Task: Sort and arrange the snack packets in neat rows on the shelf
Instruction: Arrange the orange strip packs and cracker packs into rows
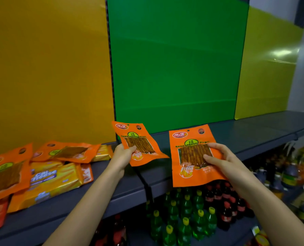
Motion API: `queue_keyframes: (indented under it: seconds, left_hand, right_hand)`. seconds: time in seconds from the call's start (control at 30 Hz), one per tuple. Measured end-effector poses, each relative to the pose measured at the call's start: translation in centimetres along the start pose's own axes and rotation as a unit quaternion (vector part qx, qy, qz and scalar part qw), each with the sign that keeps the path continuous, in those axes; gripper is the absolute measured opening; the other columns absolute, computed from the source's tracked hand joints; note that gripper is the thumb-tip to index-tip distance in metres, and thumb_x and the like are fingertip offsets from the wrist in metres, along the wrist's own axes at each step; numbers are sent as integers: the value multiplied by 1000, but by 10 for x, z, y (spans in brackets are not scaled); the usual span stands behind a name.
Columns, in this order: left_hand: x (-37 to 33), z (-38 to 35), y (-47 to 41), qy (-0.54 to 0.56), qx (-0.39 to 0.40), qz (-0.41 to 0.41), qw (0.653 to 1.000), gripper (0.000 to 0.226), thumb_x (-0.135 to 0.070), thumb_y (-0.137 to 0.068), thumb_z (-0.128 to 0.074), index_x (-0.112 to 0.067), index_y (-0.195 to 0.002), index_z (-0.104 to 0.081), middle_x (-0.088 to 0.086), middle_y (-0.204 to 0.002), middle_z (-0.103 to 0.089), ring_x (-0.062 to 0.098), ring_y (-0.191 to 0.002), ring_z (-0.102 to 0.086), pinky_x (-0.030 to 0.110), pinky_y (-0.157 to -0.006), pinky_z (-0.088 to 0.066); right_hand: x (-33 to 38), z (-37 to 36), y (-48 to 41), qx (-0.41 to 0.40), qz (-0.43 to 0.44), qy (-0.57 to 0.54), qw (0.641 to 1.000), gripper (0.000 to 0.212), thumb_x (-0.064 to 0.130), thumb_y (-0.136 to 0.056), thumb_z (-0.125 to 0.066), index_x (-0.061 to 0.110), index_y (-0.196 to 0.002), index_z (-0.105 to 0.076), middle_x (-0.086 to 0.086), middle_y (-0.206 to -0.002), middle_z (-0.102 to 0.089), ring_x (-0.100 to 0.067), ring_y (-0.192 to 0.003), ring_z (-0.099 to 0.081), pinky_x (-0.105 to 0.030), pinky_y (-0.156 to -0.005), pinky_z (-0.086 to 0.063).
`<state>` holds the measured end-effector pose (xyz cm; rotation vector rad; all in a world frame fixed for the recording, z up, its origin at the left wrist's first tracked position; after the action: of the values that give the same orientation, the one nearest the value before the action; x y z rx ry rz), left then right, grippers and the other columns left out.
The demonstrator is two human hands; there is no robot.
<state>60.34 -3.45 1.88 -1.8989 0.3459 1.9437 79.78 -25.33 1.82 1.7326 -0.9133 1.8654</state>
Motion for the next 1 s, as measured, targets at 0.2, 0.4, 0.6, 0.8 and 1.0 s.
queue_keyframes:
  seconds: [0.2, 0.4, 0.6, 0.8, 1.0]
  left_hand:
    - [8, -18, -67, -73, -18, 34, 997, 15, -11, -92, -51, -14, -78, -57, 9, -88, -64, 25, -83, -62, 35, -87, -48]
    - [25, -16, -108, -220, -59, 36, 973, 11, -16, -87, -54, -16, -80, -62, 14, -110, -67, 30, -104, -62, 37, -93, -49]
    - [39, -1, -123, -403, -113, 49, 907, 48, -45, -80, -60, -13, -115, -58, 11, -122, -63, 31, -114, -56, 39, -95, -47]
    - [36, -3, -123, -497, -125, 43, 858, 54, -59, -78, -56, -12, -105, -59, 10, -119, -63, 30, -113, -55, 36, -90, -46]
    - [2, 3, -99, -545, -159, -25, 823, 38, -40, -92, -47, -8, -112, -53, 12, -123, -56, 27, -114, -52, 37, -90, -43]
  right_hand:
    - [-1, -8, -66, 34, 14, 7, 999, 39, 10, -87, -61, 24, -122, -49, -1, -101, -61, -17, -80, -64, -24, -61, -50]
    - [-17, -40, -104, 96, -6, 5, 995, 39, 13, -87, -61, 27, -121, -49, -3, -107, -62, -18, -82, -65, -24, -60, -52]
    - [-27, -66, -126, 148, -19, 10, 989, 43, 13, -87, -61, 23, -126, -47, 0, -104, -63, -15, -81, -66, -14, -54, -52]
    - [-41, -81, -130, 194, -23, 37, 980, 46, 14, -86, -63, 20, -129, -48, 2, -105, -64, -11, -85, -66, -12, -59, -50]
    - [-46, -98, -123, 240, -10, 45, 970, 43, 15, -86, -64, 23, -125, -48, 5, -103, -64, -12, -91, -65, -21, -74, -52]
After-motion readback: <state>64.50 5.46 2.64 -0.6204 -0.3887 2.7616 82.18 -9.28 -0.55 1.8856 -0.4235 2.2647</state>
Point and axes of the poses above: each hand's wrist, its own y-axis away from the middle knuckle, its own z-axis out of the back of the hand, x = y × z, the point moved 9 cm from there along -y, towards the middle knuckle
